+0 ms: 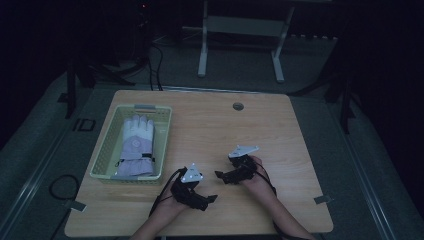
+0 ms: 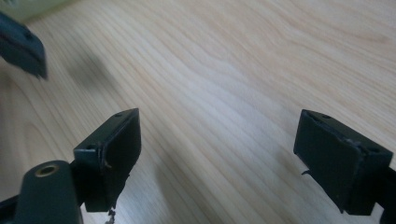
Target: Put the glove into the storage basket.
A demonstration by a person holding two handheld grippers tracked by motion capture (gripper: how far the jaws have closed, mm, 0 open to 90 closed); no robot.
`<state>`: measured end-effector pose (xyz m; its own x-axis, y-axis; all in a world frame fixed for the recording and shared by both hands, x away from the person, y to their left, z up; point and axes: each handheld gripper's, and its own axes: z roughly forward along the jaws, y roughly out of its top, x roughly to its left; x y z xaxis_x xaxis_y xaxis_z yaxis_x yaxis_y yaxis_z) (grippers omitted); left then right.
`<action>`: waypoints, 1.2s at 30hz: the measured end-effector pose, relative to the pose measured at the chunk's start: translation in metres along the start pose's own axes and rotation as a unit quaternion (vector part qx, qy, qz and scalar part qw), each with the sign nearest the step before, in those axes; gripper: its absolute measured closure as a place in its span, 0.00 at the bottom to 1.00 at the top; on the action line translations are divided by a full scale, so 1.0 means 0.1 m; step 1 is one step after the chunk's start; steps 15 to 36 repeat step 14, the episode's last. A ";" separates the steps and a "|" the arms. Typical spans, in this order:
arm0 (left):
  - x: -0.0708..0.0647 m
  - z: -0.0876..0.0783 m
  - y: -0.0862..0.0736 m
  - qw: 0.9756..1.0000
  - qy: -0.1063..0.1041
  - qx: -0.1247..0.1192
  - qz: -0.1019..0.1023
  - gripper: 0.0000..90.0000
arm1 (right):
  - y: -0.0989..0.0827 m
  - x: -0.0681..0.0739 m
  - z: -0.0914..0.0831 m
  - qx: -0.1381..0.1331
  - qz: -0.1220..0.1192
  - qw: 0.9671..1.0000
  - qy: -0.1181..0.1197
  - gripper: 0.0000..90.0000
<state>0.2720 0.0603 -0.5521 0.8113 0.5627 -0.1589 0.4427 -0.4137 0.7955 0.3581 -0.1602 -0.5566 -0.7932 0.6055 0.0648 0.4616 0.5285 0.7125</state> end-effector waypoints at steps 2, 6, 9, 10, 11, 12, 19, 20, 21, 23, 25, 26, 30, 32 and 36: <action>0.01 0.01 -0.03 1.000 -0.003 -0.007 -0.005 0.06 | -0.05 0.00 0.01 0.009 -0.012 1.000 -0.010 0.17; 0.02 0.01 -0.04 1.000 -0.003 -0.016 -0.007 0.06 | -0.07 -0.01 -0.01 0.004 -0.010 1.000 -0.012 0.17; 0.01 0.00 -0.03 1.000 -0.003 -0.023 -0.004 0.06 | -0.06 -0.01 -0.02 0.000 -0.011 1.000 -0.009 0.17; 0.01 0.00 -0.03 1.000 -0.003 -0.021 -0.003 0.06 | -0.06 -0.01 -0.02 -0.001 -0.012 1.000 -0.009 0.17; 0.01 0.00 -0.03 1.000 -0.003 -0.021 -0.003 0.06 | -0.06 -0.01 -0.02 0.000 -0.011 1.000 -0.010 0.17; 0.01 0.00 -0.03 1.000 -0.003 -0.020 -0.003 0.06 | -0.06 -0.01 -0.02 0.000 -0.011 1.000 -0.010 0.17; 0.00 0.00 -0.03 1.000 0.000 -0.015 0.004 0.06 | -0.07 -0.01 -0.02 0.001 -0.012 1.000 -0.010 0.17; 0.00 0.00 -0.03 1.000 0.000 -0.015 0.004 0.06 | -0.07 -0.01 -0.02 0.001 -0.012 1.000 -0.010 0.17; 0.00 0.00 -0.03 1.000 0.000 -0.015 0.004 0.06 | -0.07 -0.01 -0.02 0.001 -0.012 1.000 -0.010 0.17; 0.00 0.00 -0.03 1.000 0.000 -0.015 0.004 0.06 | -0.07 -0.01 -0.02 0.001 -0.012 1.000 -0.010 0.17; 0.00 0.00 -0.03 1.000 0.000 -0.015 0.004 0.06 | -0.07 -0.01 -0.02 0.001 -0.012 1.000 -0.010 0.17; 0.00 0.00 -0.03 1.000 0.000 -0.015 0.004 0.06 | -0.07 -0.01 -0.02 0.001 -0.012 1.000 -0.010 0.17; 0.00 0.00 -0.03 1.000 0.000 -0.015 0.004 0.06 | -0.07 -0.01 -0.02 0.001 -0.012 1.000 -0.010 0.17; 0.00 0.00 -0.03 1.000 0.000 -0.015 0.004 0.06 | -0.07 -0.01 -0.02 0.001 -0.012 1.000 -0.010 0.17; 0.00 0.00 -0.03 1.000 0.000 -0.015 0.004 0.06 | -0.07 -0.01 -0.02 0.001 -0.012 1.000 -0.010 0.17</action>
